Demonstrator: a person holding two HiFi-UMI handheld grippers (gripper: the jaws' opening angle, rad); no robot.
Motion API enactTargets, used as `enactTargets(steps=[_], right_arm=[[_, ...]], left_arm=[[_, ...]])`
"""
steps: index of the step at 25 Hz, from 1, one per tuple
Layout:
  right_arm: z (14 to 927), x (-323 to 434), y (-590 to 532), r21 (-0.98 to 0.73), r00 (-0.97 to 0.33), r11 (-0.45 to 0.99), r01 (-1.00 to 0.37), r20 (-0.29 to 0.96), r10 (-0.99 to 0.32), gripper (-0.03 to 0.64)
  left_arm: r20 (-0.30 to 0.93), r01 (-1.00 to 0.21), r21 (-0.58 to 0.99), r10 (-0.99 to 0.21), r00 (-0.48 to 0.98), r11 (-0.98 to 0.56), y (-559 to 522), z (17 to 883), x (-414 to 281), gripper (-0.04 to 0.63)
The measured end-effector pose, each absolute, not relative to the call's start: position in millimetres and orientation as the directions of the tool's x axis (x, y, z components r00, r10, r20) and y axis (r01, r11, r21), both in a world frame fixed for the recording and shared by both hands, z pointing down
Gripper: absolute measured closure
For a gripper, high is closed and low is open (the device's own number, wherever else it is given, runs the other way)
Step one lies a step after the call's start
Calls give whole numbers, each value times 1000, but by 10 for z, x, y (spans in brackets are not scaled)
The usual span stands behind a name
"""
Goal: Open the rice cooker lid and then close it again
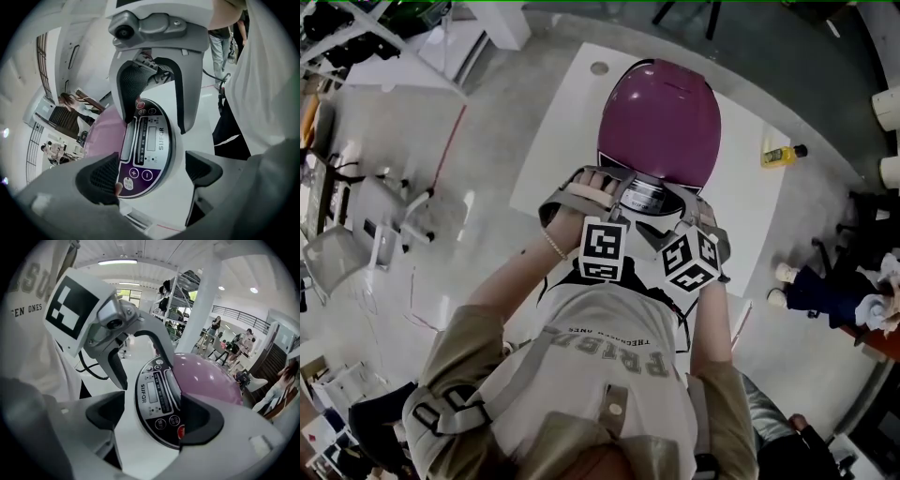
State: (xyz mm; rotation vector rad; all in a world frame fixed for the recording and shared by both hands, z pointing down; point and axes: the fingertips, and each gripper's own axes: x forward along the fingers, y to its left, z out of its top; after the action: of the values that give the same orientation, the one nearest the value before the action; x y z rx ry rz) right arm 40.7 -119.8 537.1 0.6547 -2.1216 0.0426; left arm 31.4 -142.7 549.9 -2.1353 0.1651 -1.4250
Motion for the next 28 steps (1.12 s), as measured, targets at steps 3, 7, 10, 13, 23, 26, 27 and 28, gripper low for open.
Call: enactTargets(steps=[3, 7, 10, 13, 23, 26, 27, 28], right_arm=[[5414, 405, -1169, 210, -457, 870, -446, 782, -423, 264], [5464, 401, -1115, 215, -449, 886, -410, 798, -402, 258], [5417, 413, -1146, 234, -450, 875, -423, 785, -427, 258], [5400, 428, -1189, 253, -443, 870, -422, 780, -442, 258], [5471, 445, -1198, 269, -398, 885, -379, 817, -418, 256], [5490, 451, -1203, 283, -377, 888, -361, 827, -417, 256], [5491, 455, -1207, 285, -374, 888, -362, 828, -418, 256], [5491, 459, -1210, 285, -373, 887, -362, 828, -418, 256]], left_arm=[[824, 238, -516, -402, 398, -823, -1405, 5565, 326, 138], [826, 259, -526, -416, 380, -810, -1400, 5600, 317, 138], [823, 260, -534, -425, 376, -804, -1400, 5600, 311, 138], [824, 263, -537, -431, 367, -802, -1403, 5604, 309, 138], [839, 305, -525, -424, 340, -795, -1397, 5618, 290, 138], [846, 310, -515, -417, 332, -799, -1396, 5621, 288, 138], [848, 311, -513, -414, 331, -800, -1397, 5619, 292, 138], [849, 313, -511, -413, 330, -801, -1398, 5618, 295, 138]])
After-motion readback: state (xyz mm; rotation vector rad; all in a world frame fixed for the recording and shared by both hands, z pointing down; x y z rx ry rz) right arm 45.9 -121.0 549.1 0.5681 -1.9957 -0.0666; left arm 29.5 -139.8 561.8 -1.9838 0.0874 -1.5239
